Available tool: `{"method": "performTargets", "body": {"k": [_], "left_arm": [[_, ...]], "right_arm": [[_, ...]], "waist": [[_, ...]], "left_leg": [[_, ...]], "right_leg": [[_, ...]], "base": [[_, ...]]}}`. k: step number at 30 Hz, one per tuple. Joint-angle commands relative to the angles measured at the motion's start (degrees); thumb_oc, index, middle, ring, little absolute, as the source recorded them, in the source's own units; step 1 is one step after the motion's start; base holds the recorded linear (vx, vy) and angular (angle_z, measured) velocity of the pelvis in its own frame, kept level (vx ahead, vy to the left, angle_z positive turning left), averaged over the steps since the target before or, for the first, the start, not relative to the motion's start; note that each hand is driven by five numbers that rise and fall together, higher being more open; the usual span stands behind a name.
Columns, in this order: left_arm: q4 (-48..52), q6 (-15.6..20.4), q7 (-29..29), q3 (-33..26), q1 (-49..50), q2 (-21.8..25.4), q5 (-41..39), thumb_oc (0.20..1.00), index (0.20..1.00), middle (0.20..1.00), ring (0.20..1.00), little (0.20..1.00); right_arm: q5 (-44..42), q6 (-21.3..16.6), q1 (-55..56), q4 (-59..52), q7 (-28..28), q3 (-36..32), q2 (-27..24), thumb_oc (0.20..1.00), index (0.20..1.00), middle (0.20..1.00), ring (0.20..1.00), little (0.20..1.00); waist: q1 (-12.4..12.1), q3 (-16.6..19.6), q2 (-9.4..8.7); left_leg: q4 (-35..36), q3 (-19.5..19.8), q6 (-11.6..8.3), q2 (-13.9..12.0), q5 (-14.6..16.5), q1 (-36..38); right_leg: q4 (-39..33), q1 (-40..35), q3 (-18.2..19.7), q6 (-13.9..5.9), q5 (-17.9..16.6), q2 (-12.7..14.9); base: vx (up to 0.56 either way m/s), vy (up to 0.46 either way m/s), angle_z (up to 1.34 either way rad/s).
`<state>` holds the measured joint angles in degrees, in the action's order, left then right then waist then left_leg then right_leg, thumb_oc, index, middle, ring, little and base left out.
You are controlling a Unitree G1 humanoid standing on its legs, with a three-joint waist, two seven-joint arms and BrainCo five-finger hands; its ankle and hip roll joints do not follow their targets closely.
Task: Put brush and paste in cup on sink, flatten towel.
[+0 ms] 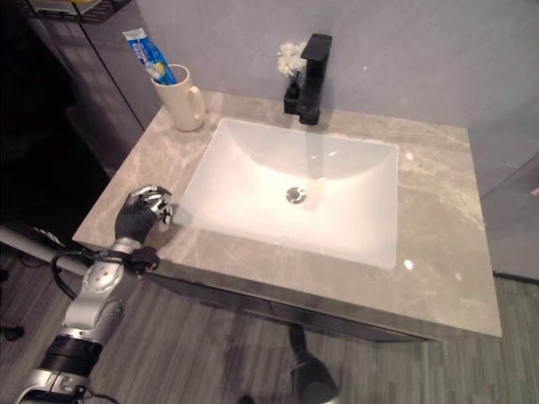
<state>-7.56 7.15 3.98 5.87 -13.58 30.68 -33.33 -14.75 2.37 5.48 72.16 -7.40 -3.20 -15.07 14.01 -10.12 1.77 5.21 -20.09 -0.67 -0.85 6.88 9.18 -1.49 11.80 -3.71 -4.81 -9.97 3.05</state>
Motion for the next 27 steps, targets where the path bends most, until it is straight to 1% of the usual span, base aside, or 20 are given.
{"method": "performTargets", "body": {"k": [1, 7, 8, 9, 10, 11, 13, 15, 16, 17, 18, 19, 20, 21, 22, 23, 24, 25, 26, 27], "left_arm": [[2.3, 2.1, 0.5, 0.0, -1.0, -0.3, -0.5, 0.2, 0.2, 0.2, 0.2, 0.2], [2.1, 2.4, 0.8, 1.2, -3.0, -0.4, -1.1, 0.2, 0.2, 0.2, 0.2, 0.2], [1.7, 2.4, 0.7, 1.6, -3.4, -0.7, -1.5, 0.2, 0.2, 0.2, 0.2, 0.2], [1.5, 2.5, 0.1, 2.2, -3.9, -0.8, -2.6, 0.2, 0.2, 0.2, 0.2, 0.2], [1.5, 2.6, 0.1, 2.3, -3.9, -0.8, -2.6, 0.2, 0.2, 0.2, 0.2, 0.2], [1.4, 2.6, 0.1, 2.5, -4.2, -1.0, -3.2, 0.2, 0.2, 0.2, 0.2, 0.2], [0.5, 2.9, 0.3, 3.1, -4.9, -1.4, -4.4, 0.2, 0.2, 0.2, 0.2, 0.2], [0.1, 3.5, 0.4, 3.6, -6.1, -1.1, -4.5, 0.2, 0.2, 0.2, 0.2, 0.2], [-0.2, 3.7, 0.7, 3.8, -6.8, -0.9, -4.5, 0.2, 0.2, 0.2, 0.2, 0.2], [-0.9, 4.1, 1.6, 4.1, -7.9, 0.4, -4.0, 0.2, 0.2, 0.2, 0.2, 0.2], [-1.3, 4.3, 1.8, 3.8, -8.0, 0.7, -4.1, 0.2, 0.2, 0.2, 0.2, 0.2], [-2.3, 4.3, 1.6, 4.2, -8.3, 0.9, -4.3, 0.2, 0.2, 0.2, 0.2, 0.2], [-2.3, 4.3, 1.6, 4.2, -8.3, 0.9, -4.3, 0.2, 0.2, 0.2, 0.2, 0.2], [-3.4, 4.4, 1.2, 4.9, -8.6, 1.2, -4.3, 0.2, 0.2, 0.2, 0.2, 0.2], [-3.9, 4.5, 1.1, 5.7, -9.0, 1.3, -4.3, 0.2, 0.2, 0.2, 0.2, 0.2], [-3.6, 4.9, 1.6, 6.7, -9.8, 0.9, -3.9, 0.2, 0.2, 0.2, 0.2, 0.2], [-3.2, 5.2, 2.3, 6.7, -10.1, 0.9, -3.7, 0.2, 0.2, 0.2, 0.2, 0.2], [-3.2, 5.2, 2.3, 6.7, -10.1, 0.9, -3.7, 0.2, 0.2, 0.2, 0.2, 0.2], [-2.4, 5.8, 2.9, 6.1, -10.0, 1.3, -3.4, 0.2, 0.2, 0.2, 0.2, 0.2], [-1.5, 6.0, 3.5, 5.7, -8.9, 2.0, -2.3, 0.2, 0.2, 0.2, 0.2, 0.2]], "right_arm": [[1.9, -0.3, 1.4, 2.4, -0.5, 2.3, -0.9, 1.0, 1.0, 1.0, 1.0, 1.0], [5.2, -0.3, 1.3, 1.5, -0.4, 5.0, -2.0, 1.0, 1.0, 1.0, 1.0, 1.0], [5.9, -0.2, 1.4, 1.5, -0.4, 5.4, -2.4, 1.0, 1.0, 1.0, 1.0, 1.0], [6.2, -0.1, 1.5, 2.0, -0.5, 5.1, -3.5, 1.0, 1.0, 1.0, 1.0, 1.0], [6.2, -0.1, 1.5, 2.0, -0.5, 5.0, -3.5, 1.0, 1.0, 1.0, 1.0, 1.0], [6.2, 0.0, 1.5, 2.4, -0.6, 4.7, -3.9, 1.0, 1.0, 1.0, 1.0, 1.0], [5.6, 0.0, 1.5, 3.2, -1.0, 3.6, -4.8, 1.0, 1.0, 1.0, 1.0, 1.0], [4.6, -0.2, 1.0, 3.5, -1.3, 2.9, -5.7, 1.0, 1.0, 1.0, 1.0, 1.0], [4.8, -0.2, 0.9, 3.5, -1.4, 3.3, -6.2, 1.0, 1.0, 1.0, 1.0, 1.0], [13.1, 0.2, 0.6, 2.5, -4.1, 8.2, -7.9, 1.0, 1.0, 1.0, 1.0, 1.0], [15.4, -0.3, 0.9, 1.2, -4.0, 9.5, -8.0, 1.0, 1.0, 1.0, 1.0, 1.0], [17.3, -0.6, 1.7, -0.4, -3.8, 10.4, -8.4, 1.0, 1.0, 1.0, 1.0, 1.0], [17.3, -0.6, 1.7, -0.4, -3.8, 10.4, -8.4, 1.0, 1.0, 1.0, 1.0, 1.0], [16.1, -1.0, 2.7, -2.0, -3.3, 9.5, -8.7, 1.0, 1.0, 1.0, 1.0, 1.0], [15.6, -1.1, 2.9, -2.6, -2.9, 9.5, -8.6, 1.0, 1.0, 1.0, 1.0, 1.0], [14.4, -1.1, 3.0, -2.4, -2.8, 9.1, -8.1, 1.0, 1.0, 1.0, 1.0, 1.0], [14.2, -0.9, 3.0, -1.9, -2.7, 9.2, -7.9, 1.0, 1.0, 1.0, 1.0, 1.0], [14.2, -0.9, 3.0, -1.9, -2.7, 9.2, -7.9, 1.0, 1.0, 1.0, 1.0, 1.0], [14.8, -0.7, 2.5, -1.0, -2.9, 10.1, -7.9, 1.0, 1.0, 1.0, 1.0, 1.0], [15.2, -0.4, 2.4, -0.7, -2.7, 10.3, -7.9, 1.0, 1.0, 1.0, 1.0, 1.0]], "waist": [[0.3, 2.9, -1.03], [0.2, 2.7, -0.67], [0.2, 2.8, -0.54], [0.2, 3.3, -0.25], [0.3, 3.2, -0.22], [0.3, 3.3, -0.05], [0.5, 3.1, 0.1], [0.2, 2.2, -0.64], [-0.2, 1.5, -1.11], [-1.3, 0.2, -2.08], [-1.2, 0.4, -2.67], [-0.9, 0.8, -3.11], [-0.9, 0.8, -3.11], [-0.9, 0.8, -3.29], [-1.1, 0.9, -3.16], [-1.4, 0.4, -2.51], [-2.2, 0.1, -1.86], [-2.2, 0.2, -1.81], [-3.1, 0.4, -0.77], [-3.3, 0.5, -0.28]], "left_leg": [[-3.4, 6.7, 2.02, 4.8, 2.4, -2.3], [-4.3, 7.7, 0.82, 3.6, 2.3, -2.0], [-4.8, 7.8, 0.31, 3.3, 2.5, -1.9], [-7.0, 7.5, -0.84, 2.9, 2.5, -2.3], [-7.2, 7.5, -0.88, 2.8, 2.6, -2.3], [-8.7, 7.6, -1.63, 2.5, 1.8, -2.7], [-15.6, 8.4, -3.65, 1.3, -1.6, -5.3], [-24.8, 9.8, -5.62, 1.3, -5.4, -9.6], [-28.3, 11.5, -6.15, 2.0, -5.9, -11.6], [-30.2, 13.4, -5.43, 1.4, -4.6, -15.4], [-28.7, 12.4, -4.66, -0.2, -4.4, -16.8], [-25.7, 11.0, -3.87, -2.8, -3.8, -17.6], [-25.7, 11.0, -3.87, -2.8, -3.8, -17.6], [-20.9, 10.4, -3.6, -5.6, -4.1, -18.0], [-17.5, 11.9, -3.76, -6.4, -5.6, -18.5], [-12.5, 14.6, -4.74, -7.3, -8.9, -18.6], [-8.8, 18.5, -5.88, -8.3, -12.4, -19.9], [-8.6, 18.6, -5.9, -8.3, -12.6, -20.0], [-3.4, 23.7, -7.79, -10.7, -15.4, -21.4], [-3.2, 23.8, -8.3, -11.4, -16.6, -20.9]], "right_leg": [[5.8, 1.2, -0.4, -2.82, 4.9, -0.1], [7.8, 1.1, -2.1, -1.94, 7.3, -0.4], [7.2, 0.5, -2.5, -1.66, 7.6, -0.5], [5.5, -1.2, -3.0, -1.16, 8.0, -0.6], [5.4, -1.3, -3.0, -1.14, 7.9, -0.7], [4.4, -2.3, -3.1, -0.85, 8.0, -0.9], [2.8, -4.2, -2.9, 0.16, 8.1, -1.4], [2.2, -5.7, -2.3, 1.36, 8.4, -1.3], [2.2, -6.1, -1.8, 1.88, 8.6, -1.2], [2.5, -7.2, -0.6, 1.97, 9.8, -0.6], [2.6, -7.4, -0.4, 1.65, 9.8, 0.2], [2.8, -7.7, -0.4, 1.12, 10.1, 0.9], [2.8, -7.7, -0.4, 1.12, 10.1, 0.9], [2.9, -8.4, 0.5, 0.37, 10.6, 1.3], [3.2, -8.2, 1.3, 0.02, 10.7, 1.4], [3.6, -8.6, 2.5, -0.4, 11.6, 1.2], [3.9, -8.9, 3.9, -0.67, 12.3, 1.1], [3.9, -8.7, 3.9, -0.65, 12.2, 1.1], [4.1, -9.6, 7.4, -1.65, 13.3, 1.9], [4.0, -10.3, 8.2, -2.45, 13.4, 2.6]], "base": [[0.04, -0.034, 0.19], [0.06, -0.071, 0.14], [0.14, -0.132, 0.17], [0.12, -0.111, 0.21], [0.12, -0.099, 0.33], [0.08, -0.076, 0.31], [0.1, -0.12, 0.14], [0.05, -0.112, 0.07], [0.05, -0.054, 0.0], [0.05, -0.015, -0.18], [0.1, 0.027, -0.43], [0.07, 0.026, -0.48], [0.14, 0.104, -0.23], [0.14, 0.131, -0.06], [0.21, 0.225, -0.04], [0.19, 0.243, -0.17], [0.14, 0.188, -0.25], [0.26, 0.309, -0.4], [0.29, 0.33, -0.63], [0.34, 0.385, -0.66]]}}
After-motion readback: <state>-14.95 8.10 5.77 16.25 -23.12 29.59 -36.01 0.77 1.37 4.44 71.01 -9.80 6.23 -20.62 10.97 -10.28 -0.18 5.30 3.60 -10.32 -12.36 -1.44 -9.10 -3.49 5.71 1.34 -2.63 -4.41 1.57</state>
